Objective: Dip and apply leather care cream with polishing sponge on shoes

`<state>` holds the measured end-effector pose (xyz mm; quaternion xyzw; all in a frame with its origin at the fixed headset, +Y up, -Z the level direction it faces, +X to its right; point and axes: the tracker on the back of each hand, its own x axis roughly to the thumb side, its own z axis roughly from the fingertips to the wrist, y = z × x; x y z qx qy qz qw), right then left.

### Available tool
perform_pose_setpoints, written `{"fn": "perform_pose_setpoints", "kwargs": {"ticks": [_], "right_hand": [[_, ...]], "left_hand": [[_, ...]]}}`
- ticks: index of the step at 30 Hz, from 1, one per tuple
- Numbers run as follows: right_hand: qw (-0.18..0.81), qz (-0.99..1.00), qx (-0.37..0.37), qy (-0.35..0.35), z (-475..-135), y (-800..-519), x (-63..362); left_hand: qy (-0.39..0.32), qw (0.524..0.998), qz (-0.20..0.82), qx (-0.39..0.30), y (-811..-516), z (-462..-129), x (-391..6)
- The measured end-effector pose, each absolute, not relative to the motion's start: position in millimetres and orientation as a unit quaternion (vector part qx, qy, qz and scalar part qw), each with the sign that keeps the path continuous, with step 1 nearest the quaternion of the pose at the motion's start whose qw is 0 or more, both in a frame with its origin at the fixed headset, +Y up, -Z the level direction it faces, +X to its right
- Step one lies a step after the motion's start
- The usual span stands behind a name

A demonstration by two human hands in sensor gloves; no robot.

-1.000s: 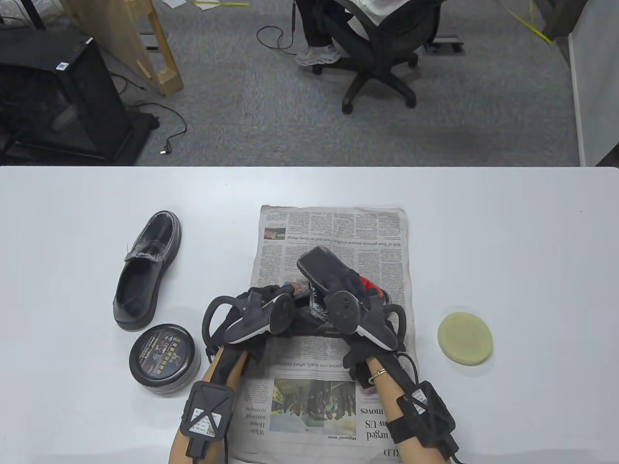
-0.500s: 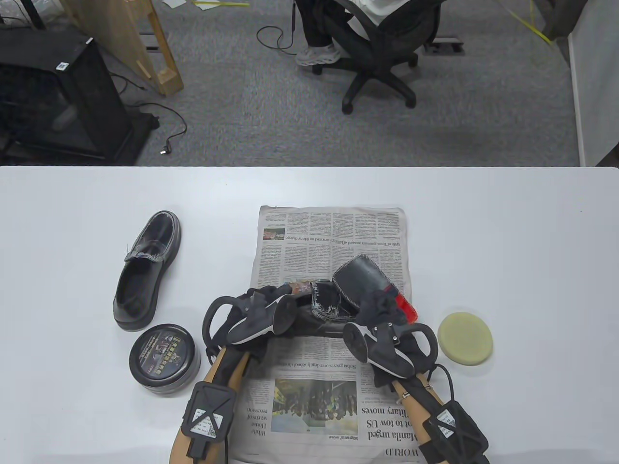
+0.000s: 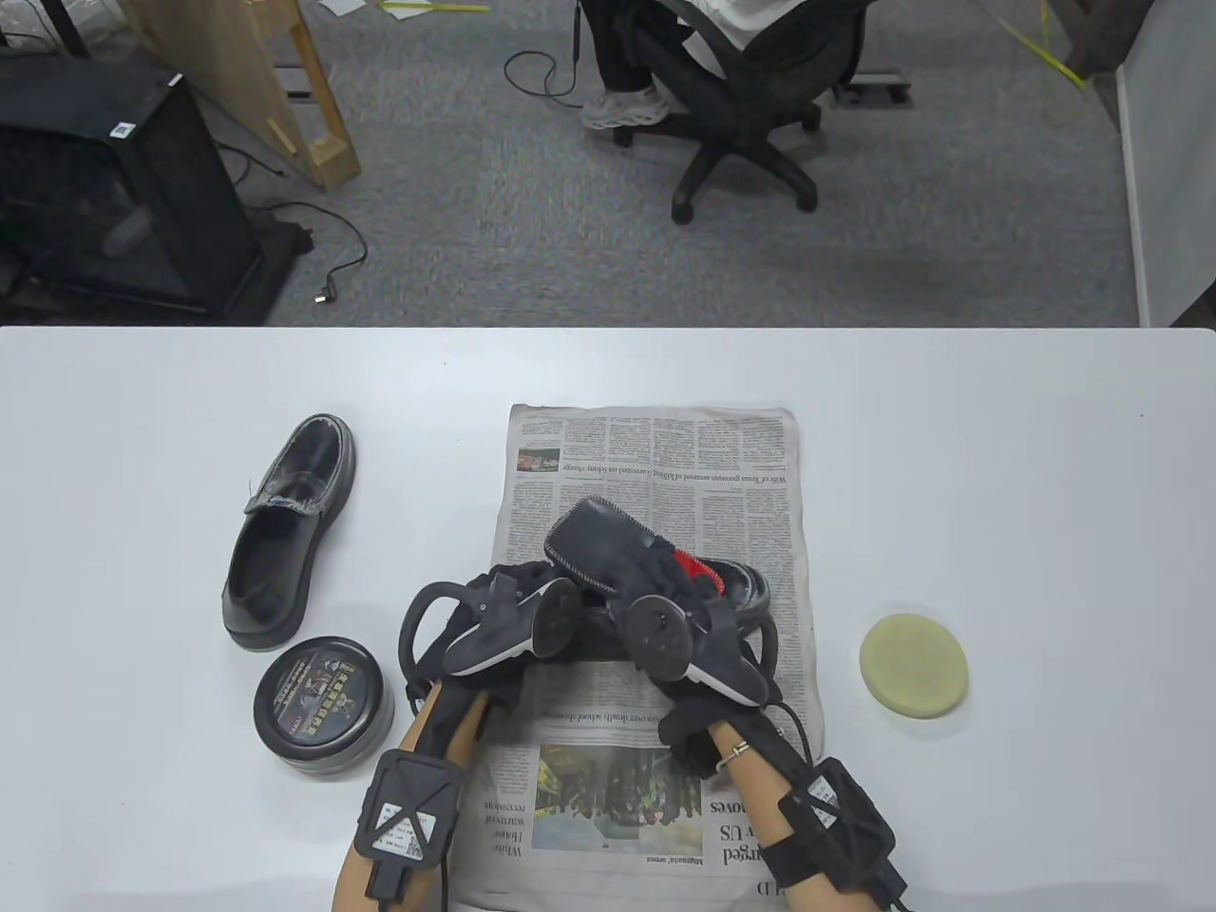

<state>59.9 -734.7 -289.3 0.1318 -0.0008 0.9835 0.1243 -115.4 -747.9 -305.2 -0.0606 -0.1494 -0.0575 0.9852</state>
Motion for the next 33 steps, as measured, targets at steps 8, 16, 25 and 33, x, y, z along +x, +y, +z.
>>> {"fn": "perform_pose_setpoints", "kwargs": {"ticks": [8,16,25,33], "right_hand": [[0.032,0.999,0.040,0.000,-304.6,-746.5,105.6],[-0.071,0.993,0.073,-0.052,-269.8,-747.2,116.8],[-0.011,0.982,0.176,-0.070,-235.2,-738.9,80.1],[0.079,0.981,0.174,-0.045,-261.5,-725.7,50.8]], "left_hand": [[-0.144,0.986,-0.067,-0.059,-746.9,-304.8,-116.0],[-0.140,0.986,-0.075,-0.058,-746.1,-304.3,-115.8],[-0.147,0.985,-0.063,-0.062,-747.3,-304.6,-115.7],[-0.155,0.984,-0.056,-0.064,-747.7,-305.1,-116.1]]}}
